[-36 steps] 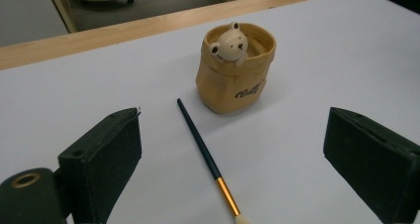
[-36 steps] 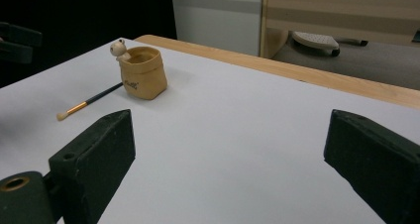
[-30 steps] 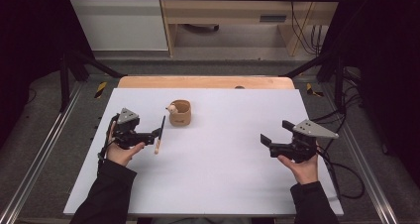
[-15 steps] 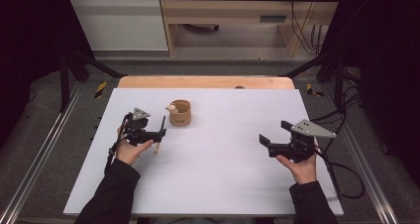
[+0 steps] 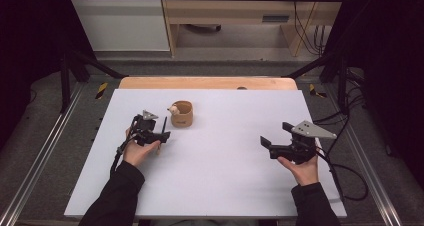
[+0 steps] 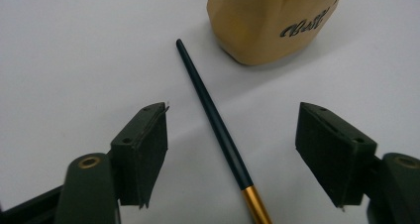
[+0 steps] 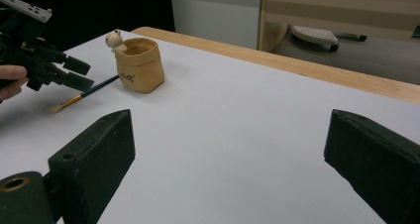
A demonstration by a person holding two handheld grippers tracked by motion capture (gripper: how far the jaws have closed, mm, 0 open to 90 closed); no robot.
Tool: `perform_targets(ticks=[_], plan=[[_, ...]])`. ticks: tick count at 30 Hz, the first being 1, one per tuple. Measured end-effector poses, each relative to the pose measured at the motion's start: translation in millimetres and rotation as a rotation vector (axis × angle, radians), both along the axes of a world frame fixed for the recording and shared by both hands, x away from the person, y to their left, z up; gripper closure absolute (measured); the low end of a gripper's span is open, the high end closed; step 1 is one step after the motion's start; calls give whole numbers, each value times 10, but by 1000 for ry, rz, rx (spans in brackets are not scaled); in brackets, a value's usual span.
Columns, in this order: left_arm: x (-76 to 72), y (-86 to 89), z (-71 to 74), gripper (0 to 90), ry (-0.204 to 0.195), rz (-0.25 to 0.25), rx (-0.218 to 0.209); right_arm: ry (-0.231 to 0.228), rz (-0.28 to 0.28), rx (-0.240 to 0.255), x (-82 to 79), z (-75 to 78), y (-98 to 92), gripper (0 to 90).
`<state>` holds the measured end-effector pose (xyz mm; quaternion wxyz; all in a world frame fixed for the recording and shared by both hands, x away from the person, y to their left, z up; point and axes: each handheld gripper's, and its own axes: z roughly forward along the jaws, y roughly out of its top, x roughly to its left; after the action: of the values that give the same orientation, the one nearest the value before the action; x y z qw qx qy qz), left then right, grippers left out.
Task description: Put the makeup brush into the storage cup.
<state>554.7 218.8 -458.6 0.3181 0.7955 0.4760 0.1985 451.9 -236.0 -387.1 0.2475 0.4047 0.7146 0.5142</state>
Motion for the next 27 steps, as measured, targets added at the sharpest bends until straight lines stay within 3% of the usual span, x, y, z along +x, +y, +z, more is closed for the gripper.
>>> perform_targets(ticks=[16, 27], plan=[[33, 2, -86, 510, 30, 12, 34, -1, 5, -2, 0, -3, 1, 60], [38, 34, -96, 646, 47, 26, 30, 0, 5, -4, 0, -4, 3, 62]])
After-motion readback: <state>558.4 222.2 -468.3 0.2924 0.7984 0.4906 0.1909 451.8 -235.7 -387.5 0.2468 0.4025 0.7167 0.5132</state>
